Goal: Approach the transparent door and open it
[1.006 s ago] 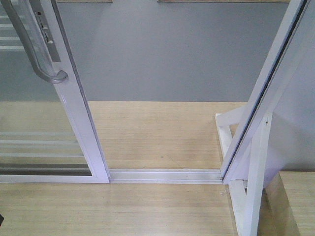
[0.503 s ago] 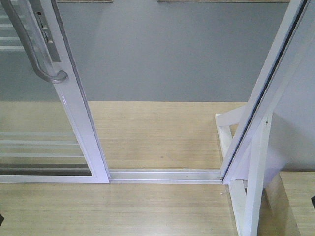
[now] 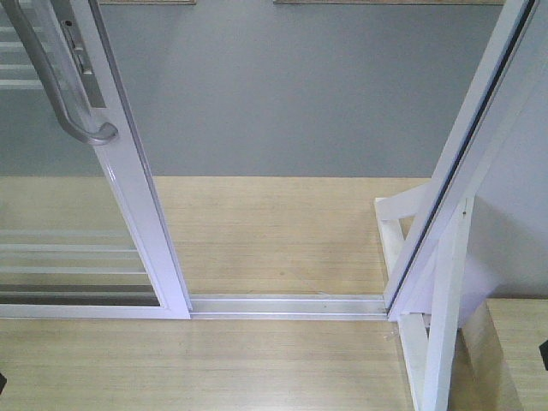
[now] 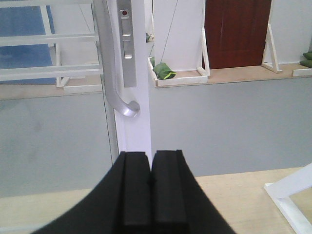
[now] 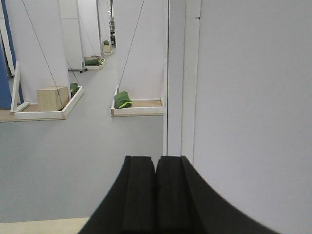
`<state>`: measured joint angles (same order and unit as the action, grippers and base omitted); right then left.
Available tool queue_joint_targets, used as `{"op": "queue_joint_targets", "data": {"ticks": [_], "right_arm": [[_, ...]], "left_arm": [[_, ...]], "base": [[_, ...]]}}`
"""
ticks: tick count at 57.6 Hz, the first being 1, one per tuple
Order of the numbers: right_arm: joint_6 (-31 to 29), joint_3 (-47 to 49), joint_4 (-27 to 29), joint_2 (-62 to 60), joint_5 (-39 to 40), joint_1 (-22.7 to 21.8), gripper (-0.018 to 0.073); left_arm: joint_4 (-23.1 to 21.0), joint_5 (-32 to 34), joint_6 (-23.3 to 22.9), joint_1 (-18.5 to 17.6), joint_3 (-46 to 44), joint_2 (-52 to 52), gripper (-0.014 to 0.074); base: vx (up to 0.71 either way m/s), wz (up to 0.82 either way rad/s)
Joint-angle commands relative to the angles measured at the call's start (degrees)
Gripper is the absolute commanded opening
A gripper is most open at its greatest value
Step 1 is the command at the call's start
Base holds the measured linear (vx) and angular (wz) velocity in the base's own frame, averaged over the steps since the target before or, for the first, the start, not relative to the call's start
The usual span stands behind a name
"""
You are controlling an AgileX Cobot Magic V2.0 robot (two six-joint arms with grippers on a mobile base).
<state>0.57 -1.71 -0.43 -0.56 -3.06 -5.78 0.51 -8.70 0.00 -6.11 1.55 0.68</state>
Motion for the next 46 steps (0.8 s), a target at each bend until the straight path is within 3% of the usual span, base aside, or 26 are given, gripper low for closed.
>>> {"op": "queue_joint_targets", "data": {"ticks": [1, 46], "right_arm": [[-0.6, -0.8, -0.1, -0.8, 4.6, -0.3, -0.0005], [-0.6, -0.8, 0.0, -0.8, 4.6, -0.3, -0.0005]], "left_arm": [[-0.1, 4.8, -0.5, -0.3, 1.8, 0.7, -0.0006], [-0.1, 4.8, -0.5, -0.3, 1.8, 0.7, -0.0006]], "base": [[0.00, 0.00], [0.00, 0.00]]}}
